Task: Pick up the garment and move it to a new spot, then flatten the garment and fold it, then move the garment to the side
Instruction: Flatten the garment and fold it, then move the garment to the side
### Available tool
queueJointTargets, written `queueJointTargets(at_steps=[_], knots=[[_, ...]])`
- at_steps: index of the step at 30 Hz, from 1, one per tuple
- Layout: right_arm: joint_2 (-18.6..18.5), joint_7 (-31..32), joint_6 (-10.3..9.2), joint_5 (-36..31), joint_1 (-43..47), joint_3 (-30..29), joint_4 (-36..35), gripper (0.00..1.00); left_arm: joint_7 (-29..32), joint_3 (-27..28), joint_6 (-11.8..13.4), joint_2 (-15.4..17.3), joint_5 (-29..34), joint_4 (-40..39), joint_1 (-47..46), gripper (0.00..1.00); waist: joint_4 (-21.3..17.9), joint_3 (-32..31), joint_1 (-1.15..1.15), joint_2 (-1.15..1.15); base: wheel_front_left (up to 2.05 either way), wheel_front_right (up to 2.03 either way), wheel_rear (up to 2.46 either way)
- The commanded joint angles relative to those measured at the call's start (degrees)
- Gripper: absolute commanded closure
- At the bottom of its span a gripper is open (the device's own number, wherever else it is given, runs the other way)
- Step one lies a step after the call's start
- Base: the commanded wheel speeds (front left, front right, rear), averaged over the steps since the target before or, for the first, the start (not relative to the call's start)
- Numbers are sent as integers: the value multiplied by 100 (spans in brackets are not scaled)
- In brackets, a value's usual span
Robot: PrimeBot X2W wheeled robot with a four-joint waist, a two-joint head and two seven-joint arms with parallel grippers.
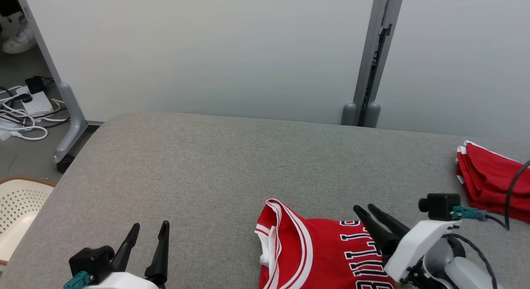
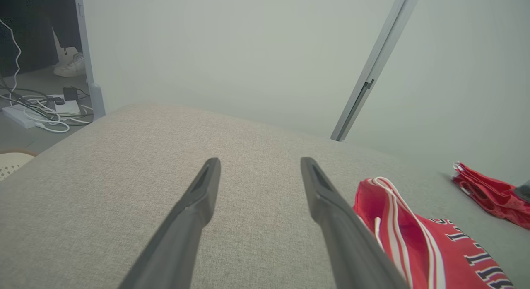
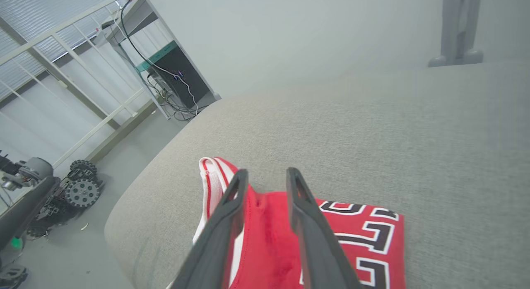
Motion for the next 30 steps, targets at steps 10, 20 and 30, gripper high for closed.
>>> queueJointTargets(at_steps=[10, 20, 30], knots=[[-179, -68, 2, -566, 641, -1172, -160, 0, -47, 565, -36, -129, 593, -439, 276, 0, -131, -35, 0, 0, 0, 0, 0], [212, 548, 2, -842, 924, -1846, -37, 0, -50, 813, -115, -286, 1003, -553, 410, 0, -39, 41, 0, 0, 0, 0, 0], [421, 1182, 2, -75, 936, -2070, 784, 0, -50, 941, -219, -406, 1269, -544, 439, 0, 294, 109, 0, 0, 0, 0, 0]])
